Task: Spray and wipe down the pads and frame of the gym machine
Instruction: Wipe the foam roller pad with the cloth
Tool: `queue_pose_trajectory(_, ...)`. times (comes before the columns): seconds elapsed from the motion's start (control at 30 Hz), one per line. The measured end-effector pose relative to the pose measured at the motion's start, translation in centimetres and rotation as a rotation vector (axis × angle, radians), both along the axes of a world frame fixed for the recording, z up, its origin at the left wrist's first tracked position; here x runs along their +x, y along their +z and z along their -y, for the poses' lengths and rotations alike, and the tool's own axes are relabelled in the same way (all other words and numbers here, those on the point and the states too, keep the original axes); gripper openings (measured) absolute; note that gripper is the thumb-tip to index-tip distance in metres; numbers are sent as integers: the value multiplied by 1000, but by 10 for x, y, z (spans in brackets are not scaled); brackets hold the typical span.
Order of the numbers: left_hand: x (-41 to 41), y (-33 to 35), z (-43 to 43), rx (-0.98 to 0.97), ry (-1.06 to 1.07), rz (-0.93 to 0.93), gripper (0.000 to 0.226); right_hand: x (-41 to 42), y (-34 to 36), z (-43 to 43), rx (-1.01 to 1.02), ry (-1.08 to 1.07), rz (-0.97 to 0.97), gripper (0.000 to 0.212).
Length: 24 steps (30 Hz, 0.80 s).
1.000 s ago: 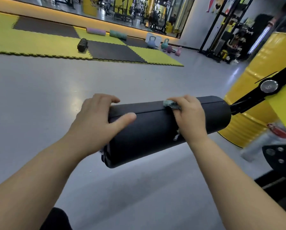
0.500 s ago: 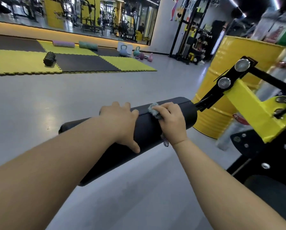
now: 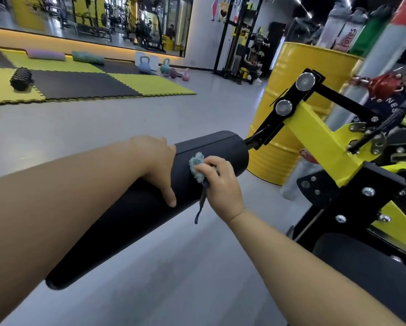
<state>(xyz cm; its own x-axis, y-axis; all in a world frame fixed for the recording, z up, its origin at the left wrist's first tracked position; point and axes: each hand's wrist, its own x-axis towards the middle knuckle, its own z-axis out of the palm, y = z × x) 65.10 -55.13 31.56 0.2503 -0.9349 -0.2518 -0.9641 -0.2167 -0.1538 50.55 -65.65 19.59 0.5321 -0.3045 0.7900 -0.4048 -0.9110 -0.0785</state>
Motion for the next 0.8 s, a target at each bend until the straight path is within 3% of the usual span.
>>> queue_pose_trajectory(0.07,9,0,3,18,3,-57,116,-5,2,26,98,-129,75,33)
queue_pose_trajectory(0.2,22,0,6,36,4,-129,111,-10,12,76,551,-450,279,28)
queue_pose_trajectory(0.33,24,-1,10,42,12,-175,107,2,27,92,687,-634,434,25)
queue_pose_trajectory(0.43,24,-1,12,45,23,-197,106,27,35,71,519,-504,270,23)
queue_pose_trajectory(0.57,20,-1,13,47,11,-150,106,40,34,19,221,-72,77,19)
queue_pose_trajectory(0.63,21,-2,11,45,4,-122,108,32,33,18,119,19,19,25)
queue_pose_trajectory(0.73,22,-3,9,41,5,-114,113,19,42,72,90,-203,-79,19)
queue_pose_trajectory(0.8,23,-5,9,35,10,-121,113,7,53,111,317,-456,-101,20)
